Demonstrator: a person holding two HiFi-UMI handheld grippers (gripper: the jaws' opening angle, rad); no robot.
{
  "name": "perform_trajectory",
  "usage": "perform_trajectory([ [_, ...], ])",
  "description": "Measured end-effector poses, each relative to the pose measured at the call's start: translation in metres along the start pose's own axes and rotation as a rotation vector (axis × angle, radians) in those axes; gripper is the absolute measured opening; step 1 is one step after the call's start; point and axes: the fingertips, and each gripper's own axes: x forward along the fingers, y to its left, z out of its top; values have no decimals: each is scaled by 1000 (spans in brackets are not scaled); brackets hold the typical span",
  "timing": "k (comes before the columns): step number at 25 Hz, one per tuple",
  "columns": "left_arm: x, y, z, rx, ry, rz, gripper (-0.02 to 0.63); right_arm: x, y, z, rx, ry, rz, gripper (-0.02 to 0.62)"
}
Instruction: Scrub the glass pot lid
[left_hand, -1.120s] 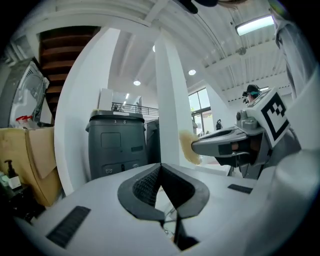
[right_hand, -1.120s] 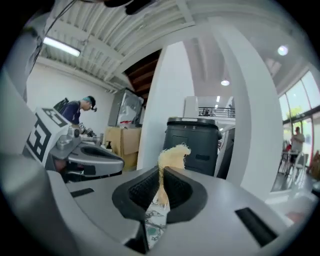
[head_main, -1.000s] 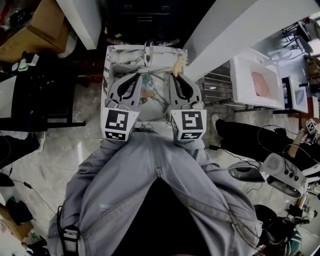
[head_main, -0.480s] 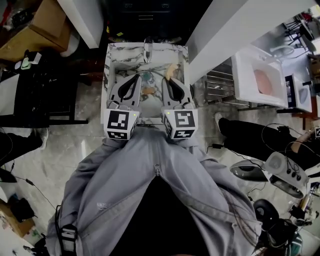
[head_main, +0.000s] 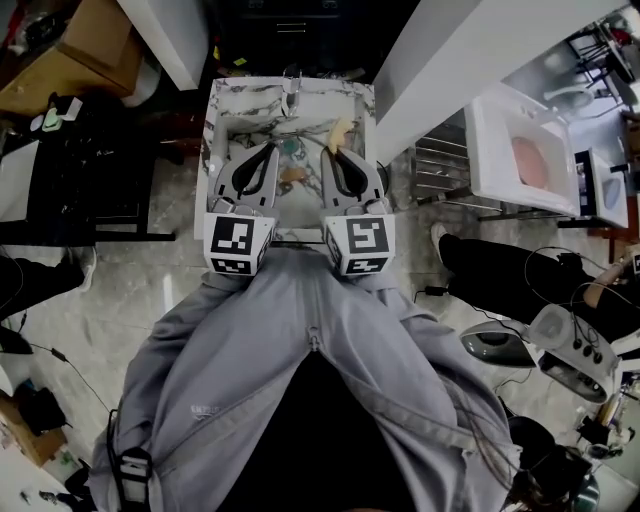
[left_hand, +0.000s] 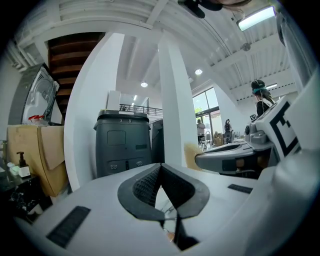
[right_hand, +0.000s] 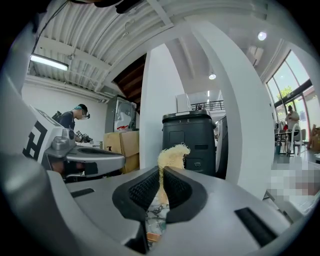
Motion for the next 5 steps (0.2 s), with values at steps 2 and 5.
perform_trajectory([
  [2, 2, -3, -1, 0, 2, 0, 15, 1, -3, -2, 2, -1, 7, 44],
  [5, 6, -4, -2, 1, 4, 5, 15, 4, -6, -4, 10, 0, 17, 45],
])
